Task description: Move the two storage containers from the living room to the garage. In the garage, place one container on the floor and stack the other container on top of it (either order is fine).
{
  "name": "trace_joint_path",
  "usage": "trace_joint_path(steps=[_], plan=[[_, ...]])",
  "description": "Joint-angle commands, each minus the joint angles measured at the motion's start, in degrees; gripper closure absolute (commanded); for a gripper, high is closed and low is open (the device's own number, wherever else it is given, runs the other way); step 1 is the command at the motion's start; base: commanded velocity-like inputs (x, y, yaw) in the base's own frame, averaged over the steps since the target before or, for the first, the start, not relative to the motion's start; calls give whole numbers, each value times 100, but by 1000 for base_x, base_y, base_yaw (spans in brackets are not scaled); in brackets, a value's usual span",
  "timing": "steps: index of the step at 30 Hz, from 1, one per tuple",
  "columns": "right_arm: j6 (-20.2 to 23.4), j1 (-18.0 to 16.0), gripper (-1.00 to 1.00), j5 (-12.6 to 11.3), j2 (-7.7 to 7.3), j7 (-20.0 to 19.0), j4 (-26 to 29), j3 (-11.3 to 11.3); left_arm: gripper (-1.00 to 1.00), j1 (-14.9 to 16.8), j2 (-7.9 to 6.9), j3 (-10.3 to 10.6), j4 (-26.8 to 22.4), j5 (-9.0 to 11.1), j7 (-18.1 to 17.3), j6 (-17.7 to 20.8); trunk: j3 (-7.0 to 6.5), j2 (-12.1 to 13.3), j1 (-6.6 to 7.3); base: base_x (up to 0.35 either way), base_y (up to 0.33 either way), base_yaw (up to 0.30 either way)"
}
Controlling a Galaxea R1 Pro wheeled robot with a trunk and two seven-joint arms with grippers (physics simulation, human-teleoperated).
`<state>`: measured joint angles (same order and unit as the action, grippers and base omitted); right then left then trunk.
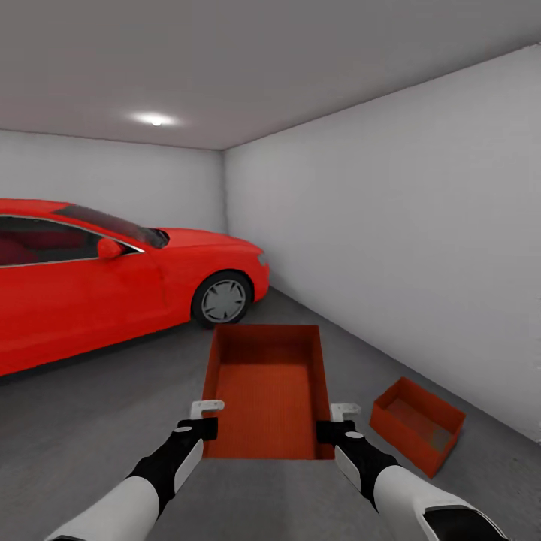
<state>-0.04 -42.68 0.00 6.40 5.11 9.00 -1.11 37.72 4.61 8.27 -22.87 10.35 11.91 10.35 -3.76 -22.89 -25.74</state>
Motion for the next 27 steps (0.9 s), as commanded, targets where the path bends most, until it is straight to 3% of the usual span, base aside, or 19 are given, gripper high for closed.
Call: trace_joint_path(steps=[1,27], plan=[[-5,-3,100,79,1,51,23,94,100,-1,-5,-18,2,64,48,37,2,-4,-5,322,0,-242],[-5,-3,100,79,-6,51,40,94,100,-1,-4,-18,2,64,48,37,2,-4,-5,322,0,-242]])
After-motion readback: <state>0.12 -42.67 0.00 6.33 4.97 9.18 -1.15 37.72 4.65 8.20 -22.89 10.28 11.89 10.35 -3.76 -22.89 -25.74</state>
